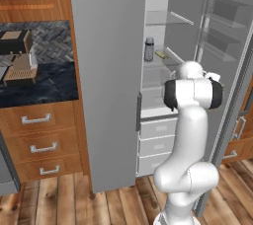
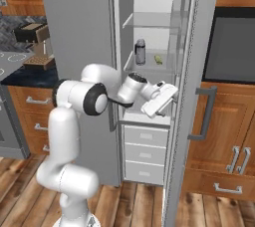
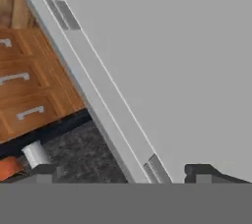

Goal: Retrieve the butter from the fridge and place it on a plate on the dining table. Then retrieve the butter knife by the fridge and place it near the plate.

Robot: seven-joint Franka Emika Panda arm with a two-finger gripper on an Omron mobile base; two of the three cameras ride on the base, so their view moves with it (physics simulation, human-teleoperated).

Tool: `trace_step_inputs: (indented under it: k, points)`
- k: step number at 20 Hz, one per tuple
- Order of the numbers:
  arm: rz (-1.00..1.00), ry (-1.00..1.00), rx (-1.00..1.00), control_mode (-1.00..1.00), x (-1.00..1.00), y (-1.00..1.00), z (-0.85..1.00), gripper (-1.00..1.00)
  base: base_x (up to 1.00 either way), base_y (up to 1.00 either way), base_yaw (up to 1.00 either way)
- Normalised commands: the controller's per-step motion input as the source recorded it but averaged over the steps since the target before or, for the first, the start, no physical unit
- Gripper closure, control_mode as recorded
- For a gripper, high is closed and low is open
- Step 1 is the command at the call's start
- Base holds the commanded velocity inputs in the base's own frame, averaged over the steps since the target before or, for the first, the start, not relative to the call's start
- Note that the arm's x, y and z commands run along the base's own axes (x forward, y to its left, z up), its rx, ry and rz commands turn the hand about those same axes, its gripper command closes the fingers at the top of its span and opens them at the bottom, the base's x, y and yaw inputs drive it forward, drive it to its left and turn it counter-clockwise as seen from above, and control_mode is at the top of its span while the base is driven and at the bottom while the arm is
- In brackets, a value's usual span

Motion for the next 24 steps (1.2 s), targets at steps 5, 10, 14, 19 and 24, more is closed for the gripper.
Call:
trace_step_inputs:
  k: [5, 10, 14, 19, 24]
  points:
    - [-0.26, -0.45, 0.25, -1.00, -0.50, 0.93, 0.01, -1.00, 0.00, 0.00, 0.00]
    - [-0.24, -0.56, 0.49, -1.00, -0.46, 0.89, -0.21, -1.00, 0.00, 0.00, 0.00]
    - [-0.16, -0.76, 0.30, -1.00, -0.54, 0.98, -0.33, -1.00, 0.00, 0.00, 0.00]
    - [-0.09, -0.79, 0.17, -1.00, -0.44, 0.97, -0.37, -1.00, 0.00, 0.00, 0.00]
    - [0.03, -0.74, 0.11, -1.00, -0.24, 0.61, -0.23, -1.00, 0.00, 0.00, 0.00]
